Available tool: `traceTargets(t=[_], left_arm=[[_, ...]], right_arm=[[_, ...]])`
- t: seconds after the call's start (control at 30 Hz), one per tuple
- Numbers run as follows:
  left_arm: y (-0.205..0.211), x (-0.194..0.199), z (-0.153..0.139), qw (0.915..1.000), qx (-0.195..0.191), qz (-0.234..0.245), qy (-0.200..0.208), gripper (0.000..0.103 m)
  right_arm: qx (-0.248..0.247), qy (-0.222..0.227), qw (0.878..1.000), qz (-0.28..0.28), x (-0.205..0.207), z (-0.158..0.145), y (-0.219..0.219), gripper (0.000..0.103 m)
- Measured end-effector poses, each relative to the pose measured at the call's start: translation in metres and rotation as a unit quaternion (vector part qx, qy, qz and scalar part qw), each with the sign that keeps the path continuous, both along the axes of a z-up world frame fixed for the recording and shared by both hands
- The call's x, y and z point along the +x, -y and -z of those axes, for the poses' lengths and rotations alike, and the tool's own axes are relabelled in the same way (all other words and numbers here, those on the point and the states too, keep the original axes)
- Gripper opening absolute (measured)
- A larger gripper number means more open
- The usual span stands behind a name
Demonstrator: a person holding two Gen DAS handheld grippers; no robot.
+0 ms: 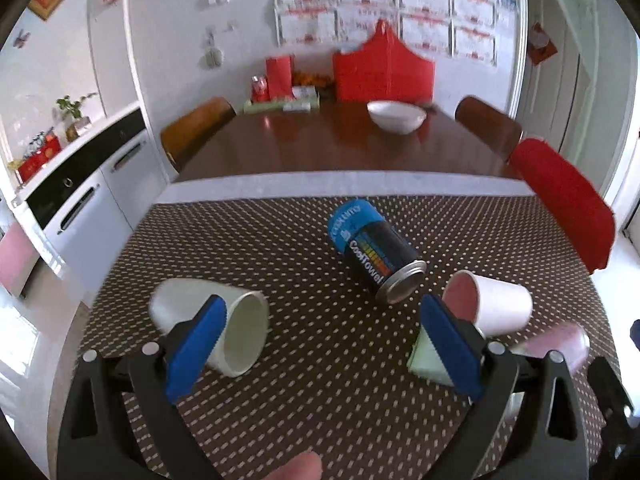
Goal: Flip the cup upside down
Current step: 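Lower the left tool onto the blue-black can and close its fingers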
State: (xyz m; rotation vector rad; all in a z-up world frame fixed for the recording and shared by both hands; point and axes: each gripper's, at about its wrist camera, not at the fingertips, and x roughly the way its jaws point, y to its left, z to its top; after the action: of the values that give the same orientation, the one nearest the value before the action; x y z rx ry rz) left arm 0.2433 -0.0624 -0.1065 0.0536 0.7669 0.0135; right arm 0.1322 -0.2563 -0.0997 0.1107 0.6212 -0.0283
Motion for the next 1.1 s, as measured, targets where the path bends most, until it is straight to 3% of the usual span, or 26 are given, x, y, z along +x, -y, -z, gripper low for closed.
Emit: traceTargets(t=[0.37, 0.67, 0.83, 0.93, 1.0, 1.1], left_arm=[[0.022, 0.078, 0.038, 0.9982, 0.016, -0.008, -0.056, 0.096], [0.03, 0.138, 0.053, 0.9959, -0.014, -0.031, -0.084, 0.096], [0.032, 0.158, 0.071, 0.991, -0.044, -0.026, -0.124, 0.095], [0.036, 0.165, 0.086, 0.9854, -0.072, -0.007, -0.155, 0.075], [0.039, 0.169, 0.098, 0.9815, -0.08, 0.002, -0.174, 0.068], [0.038, 0.167, 0.102, 0.983, -0.069, 0.013, -0.17, 0.067]], right_arm=[[0.01, -0.026, 1.0, -0.014, 0.092, 0.008, 0.011, 0.097], [0.026, -0.031, 0.999, -0.03, 0.126, 0.015, 0.016, 0.097], [0.037, -0.033, 0.998, -0.028, 0.133, 0.018, 0.021, 0.097], [0.04, -0.035, 0.998, -0.026, 0.135, 0.02, 0.022, 0.097], [0.042, -0.035, 0.998, -0.024, 0.135, 0.019, 0.024, 0.097], [0.043, -0.033, 0.998, -0.022, 0.131, 0.018, 0.026, 0.097]])
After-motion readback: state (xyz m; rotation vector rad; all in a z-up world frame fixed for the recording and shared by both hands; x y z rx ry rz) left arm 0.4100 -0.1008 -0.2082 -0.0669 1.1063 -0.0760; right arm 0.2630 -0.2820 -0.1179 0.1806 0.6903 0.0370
